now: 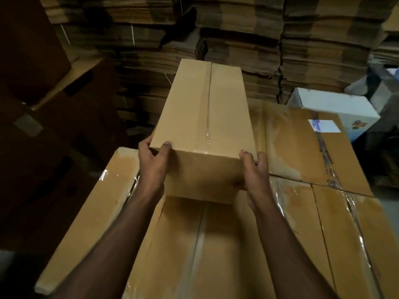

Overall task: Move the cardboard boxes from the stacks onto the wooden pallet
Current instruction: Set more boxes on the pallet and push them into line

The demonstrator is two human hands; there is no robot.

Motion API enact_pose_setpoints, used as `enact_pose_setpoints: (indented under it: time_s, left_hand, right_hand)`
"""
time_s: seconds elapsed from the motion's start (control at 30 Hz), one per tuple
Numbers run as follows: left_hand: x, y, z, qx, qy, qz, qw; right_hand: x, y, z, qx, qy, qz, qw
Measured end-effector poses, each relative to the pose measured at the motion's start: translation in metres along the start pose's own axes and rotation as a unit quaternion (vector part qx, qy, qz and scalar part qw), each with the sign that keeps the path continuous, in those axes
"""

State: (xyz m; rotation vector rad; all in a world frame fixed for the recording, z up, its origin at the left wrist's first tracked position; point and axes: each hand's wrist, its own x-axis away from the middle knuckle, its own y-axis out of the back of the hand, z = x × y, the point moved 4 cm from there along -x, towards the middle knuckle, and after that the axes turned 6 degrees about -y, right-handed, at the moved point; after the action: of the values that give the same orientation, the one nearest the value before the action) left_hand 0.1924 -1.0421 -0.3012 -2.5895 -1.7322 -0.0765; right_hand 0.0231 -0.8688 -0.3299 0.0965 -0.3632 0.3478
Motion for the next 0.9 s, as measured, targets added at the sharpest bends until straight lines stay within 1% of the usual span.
enact_pose_setpoints:
  time_s: [0.1,0.3,0.4,0.47,0.57,0.67,0.8,0.9]
  left_hand:
    - [-0.048,-0.002,0.009,0.001,0.003,0.004,1.000]
    - [-0.132,-0.019,0.019,0.003,-0.016,0.025,1.000]
    - [-0.171,-0.031,0.026,0.015,-0.023,0.054,0.998]
    - [-0.192,-0.040,0.035,0.021,-0.014,0.079,0.997]
    - [-0.215,-0.050,0.055,0.038,0.006,0.090,0.995]
    - [-0.233,-0.058,0.072,0.067,0.023,0.080,0.994]
    - [-0.252,-0.068,0.095,0.056,0.043,0.100,0.992]
    - [-0.262,-0.074,0.124,0.037,0.059,0.123,0.990]
  right_hand:
    - [-0.031,-0.031,0.001,0.016,-0.009,-0.008,1.000]
    - [-0.083,-0.073,0.010,0.017,0.028,-0.019,0.999]
    - [-0.111,-0.083,0.022,0.025,0.050,-0.028,0.998]
    - [-0.124,-0.088,0.027,0.031,0.059,-0.030,0.997]
    - [-0.144,-0.096,0.024,0.024,0.085,-0.043,0.995]
    - [-0.167,-0.105,0.015,0.049,0.106,-0.065,0.991]
    - [-0.196,-0.109,-0.004,0.066,0.100,-0.090,0.989]
    - [-0.216,-0.105,-0.029,0.073,0.087,-0.106,0.988]
